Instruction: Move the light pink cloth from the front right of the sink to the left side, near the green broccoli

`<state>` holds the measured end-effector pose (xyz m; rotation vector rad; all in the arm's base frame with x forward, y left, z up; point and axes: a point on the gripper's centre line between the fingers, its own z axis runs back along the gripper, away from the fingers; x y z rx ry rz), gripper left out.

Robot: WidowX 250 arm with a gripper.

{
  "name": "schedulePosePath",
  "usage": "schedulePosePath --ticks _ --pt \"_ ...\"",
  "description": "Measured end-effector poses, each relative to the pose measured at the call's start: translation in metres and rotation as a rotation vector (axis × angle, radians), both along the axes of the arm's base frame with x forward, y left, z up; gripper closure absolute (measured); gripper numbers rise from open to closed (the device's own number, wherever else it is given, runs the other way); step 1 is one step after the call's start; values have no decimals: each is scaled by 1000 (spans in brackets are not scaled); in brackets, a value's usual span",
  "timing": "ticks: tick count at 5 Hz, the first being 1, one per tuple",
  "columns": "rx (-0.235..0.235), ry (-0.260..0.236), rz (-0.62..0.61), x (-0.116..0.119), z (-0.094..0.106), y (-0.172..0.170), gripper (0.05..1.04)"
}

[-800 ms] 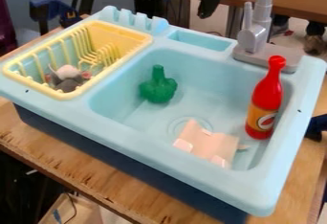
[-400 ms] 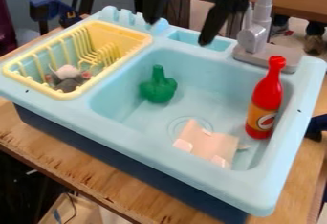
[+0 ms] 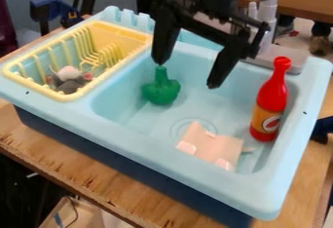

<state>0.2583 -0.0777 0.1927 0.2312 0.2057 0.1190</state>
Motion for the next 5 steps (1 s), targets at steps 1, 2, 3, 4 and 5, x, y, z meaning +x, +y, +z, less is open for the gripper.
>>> schedulePosePath --ticks 1,2,3,4,5 --pt "-31 -2 -50 -2 -12 -8 83" --pt "-44 -20 -63 1 -16 -9 83" --pt "-48 -17 -64 0 -25 -9 83" --pt "-47 0 -61 -4 -32 -9 83" --pt "-48 -4 -76 -8 -45 -14 83"
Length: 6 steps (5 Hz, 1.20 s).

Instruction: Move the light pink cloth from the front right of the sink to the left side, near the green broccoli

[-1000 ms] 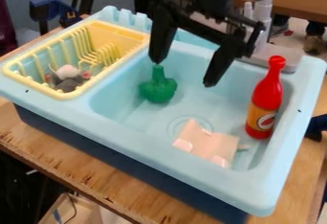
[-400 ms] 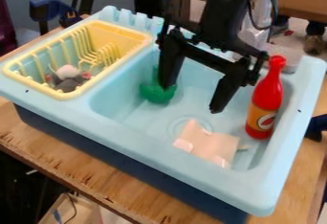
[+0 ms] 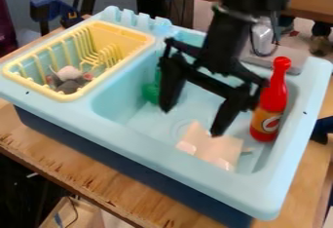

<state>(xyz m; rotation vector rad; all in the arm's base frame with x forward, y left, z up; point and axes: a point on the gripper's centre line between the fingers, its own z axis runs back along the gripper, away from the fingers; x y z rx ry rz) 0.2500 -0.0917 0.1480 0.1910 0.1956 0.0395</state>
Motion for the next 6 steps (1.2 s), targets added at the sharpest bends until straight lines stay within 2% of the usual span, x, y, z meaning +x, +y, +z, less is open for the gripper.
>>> schedulePosePath --ticks 1,3,4,5,6 --pt "-18 -29 -43 0 -14 -5 83" --pt "-36 -27 -81 11 -31 -12 83" --pt "-77 -31 -90 15 -39 -20 83" --pt "-96 -30 -80 17 -44 -23 83" --pt "-135 -41 -34 24 -51 -24 83"
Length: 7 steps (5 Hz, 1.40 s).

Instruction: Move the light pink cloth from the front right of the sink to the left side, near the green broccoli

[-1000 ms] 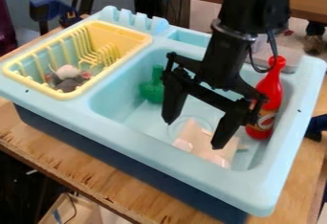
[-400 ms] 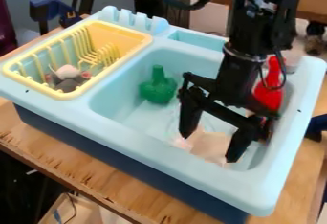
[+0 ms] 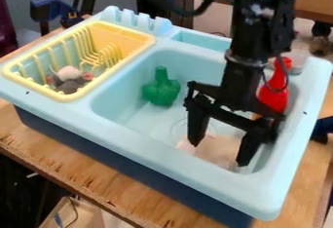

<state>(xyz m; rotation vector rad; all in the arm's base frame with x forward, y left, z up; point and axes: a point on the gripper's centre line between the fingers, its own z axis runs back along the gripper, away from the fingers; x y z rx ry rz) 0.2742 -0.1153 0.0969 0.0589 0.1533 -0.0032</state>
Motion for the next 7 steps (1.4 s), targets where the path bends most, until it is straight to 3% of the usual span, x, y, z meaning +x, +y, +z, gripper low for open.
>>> schedulePosePath --ticks 1,3,5,7 --pt "9 33 16 0 -13 3 83" --pt "-3 42 43 0 -18 12 83" --pt "177 117 80 -3 -7 57 83" --pt "140 142 150 13 -13 108 83"
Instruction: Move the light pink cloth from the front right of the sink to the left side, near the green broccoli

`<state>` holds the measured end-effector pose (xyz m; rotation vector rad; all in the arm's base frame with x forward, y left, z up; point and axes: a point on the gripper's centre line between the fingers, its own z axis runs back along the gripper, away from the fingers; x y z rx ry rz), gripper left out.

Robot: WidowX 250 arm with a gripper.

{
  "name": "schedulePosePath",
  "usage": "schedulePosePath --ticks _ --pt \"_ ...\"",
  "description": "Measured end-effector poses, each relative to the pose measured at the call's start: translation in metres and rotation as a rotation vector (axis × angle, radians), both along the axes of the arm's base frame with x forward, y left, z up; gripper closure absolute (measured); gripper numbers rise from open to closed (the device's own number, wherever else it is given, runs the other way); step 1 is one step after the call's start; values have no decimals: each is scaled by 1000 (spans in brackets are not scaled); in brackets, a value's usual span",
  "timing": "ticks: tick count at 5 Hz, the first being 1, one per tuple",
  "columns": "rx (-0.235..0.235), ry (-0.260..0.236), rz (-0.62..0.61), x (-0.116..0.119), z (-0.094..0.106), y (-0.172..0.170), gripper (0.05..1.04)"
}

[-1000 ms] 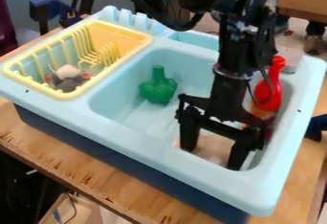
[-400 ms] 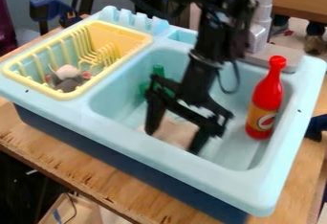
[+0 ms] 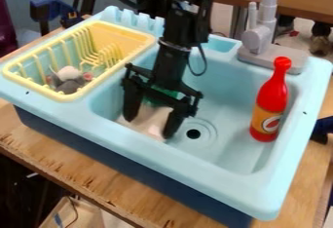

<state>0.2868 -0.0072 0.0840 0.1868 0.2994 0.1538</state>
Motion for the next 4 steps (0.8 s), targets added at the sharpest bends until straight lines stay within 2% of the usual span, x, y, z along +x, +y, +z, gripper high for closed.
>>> schedulePosePath --ticks 1,3,4 --pt "-12 -3 -7 -3 1 2 83" --pt "-29 -144 -30 -12 62 -13 83" --pt "-5 -137 -2 -17 97 -13 83"
